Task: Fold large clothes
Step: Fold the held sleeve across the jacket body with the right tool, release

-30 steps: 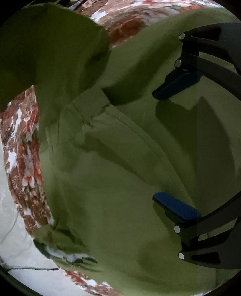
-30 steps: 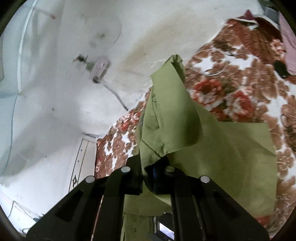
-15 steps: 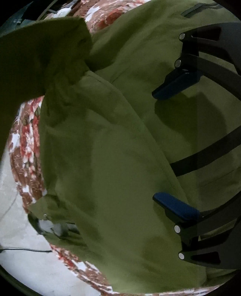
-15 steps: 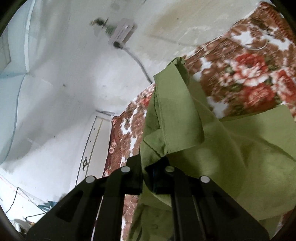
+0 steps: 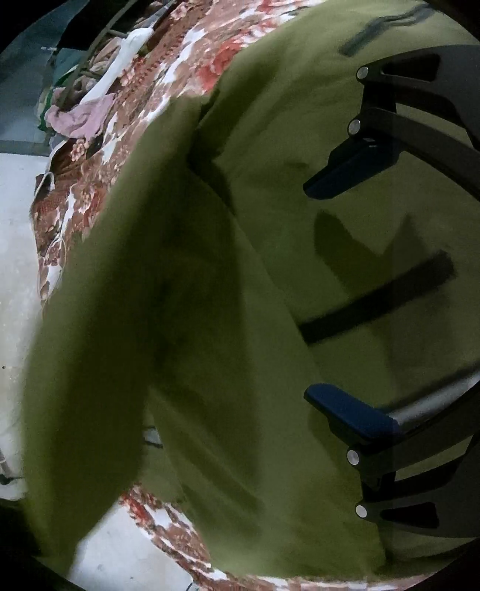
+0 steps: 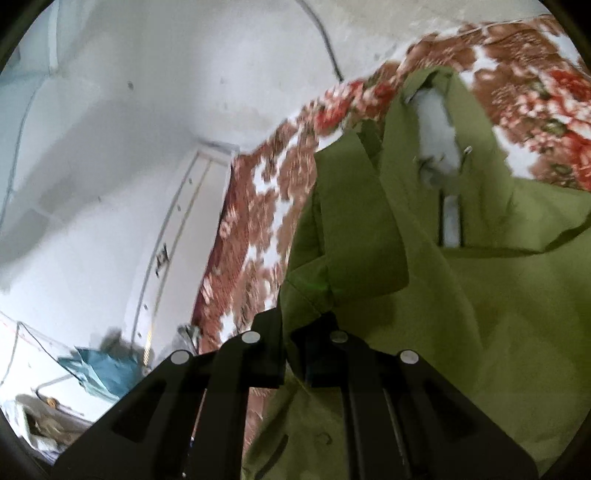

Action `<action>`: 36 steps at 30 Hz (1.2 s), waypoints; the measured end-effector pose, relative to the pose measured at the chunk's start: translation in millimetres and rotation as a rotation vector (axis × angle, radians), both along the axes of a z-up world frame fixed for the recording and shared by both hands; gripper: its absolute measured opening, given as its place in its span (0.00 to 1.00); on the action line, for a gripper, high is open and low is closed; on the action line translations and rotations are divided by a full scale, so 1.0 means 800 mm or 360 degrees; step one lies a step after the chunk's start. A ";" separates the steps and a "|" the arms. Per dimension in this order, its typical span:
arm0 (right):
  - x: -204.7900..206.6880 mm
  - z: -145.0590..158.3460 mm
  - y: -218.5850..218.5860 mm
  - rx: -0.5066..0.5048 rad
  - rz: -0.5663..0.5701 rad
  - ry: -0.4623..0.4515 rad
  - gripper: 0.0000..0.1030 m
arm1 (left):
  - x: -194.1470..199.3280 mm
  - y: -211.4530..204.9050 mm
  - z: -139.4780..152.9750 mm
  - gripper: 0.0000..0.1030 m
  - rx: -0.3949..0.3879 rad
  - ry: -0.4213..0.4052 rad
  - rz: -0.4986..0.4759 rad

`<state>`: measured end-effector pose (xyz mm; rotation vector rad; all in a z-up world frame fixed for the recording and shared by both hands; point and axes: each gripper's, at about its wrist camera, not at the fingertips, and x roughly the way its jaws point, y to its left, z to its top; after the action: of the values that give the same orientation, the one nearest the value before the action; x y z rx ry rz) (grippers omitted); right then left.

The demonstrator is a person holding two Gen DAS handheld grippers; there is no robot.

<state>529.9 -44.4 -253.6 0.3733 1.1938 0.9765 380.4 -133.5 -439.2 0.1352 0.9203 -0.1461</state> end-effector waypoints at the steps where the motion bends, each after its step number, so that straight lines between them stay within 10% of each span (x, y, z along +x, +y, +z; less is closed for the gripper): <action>1: -0.001 -0.007 0.010 -0.0019 0.0024 0.0001 0.07 | -0.007 0.007 0.001 0.95 0.0009 0.0006 0.0013; 21: -0.069 -0.195 0.167 -0.0467 0.0314 -0.0002 0.09 | -0.181 0.262 0.042 0.95 -0.0280 0.0168 0.0769; 30: -0.128 -0.200 0.201 -0.0511 0.0490 -0.0154 0.61 | -0.220 0.348 0.084 0.95 -0.0309 0.0157 0.0984; 36: -0.105 -0.126 0.125 -0.0317 0.0309 -0.0175 0.81 | -0.206 0.391 0.103 0.95 -0.0246 0.0129 0.1005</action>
<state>445.9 55.8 -354.3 0.0449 1.2299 1.0202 215.8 179.2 -357.1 -0.3077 0.9893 0.3653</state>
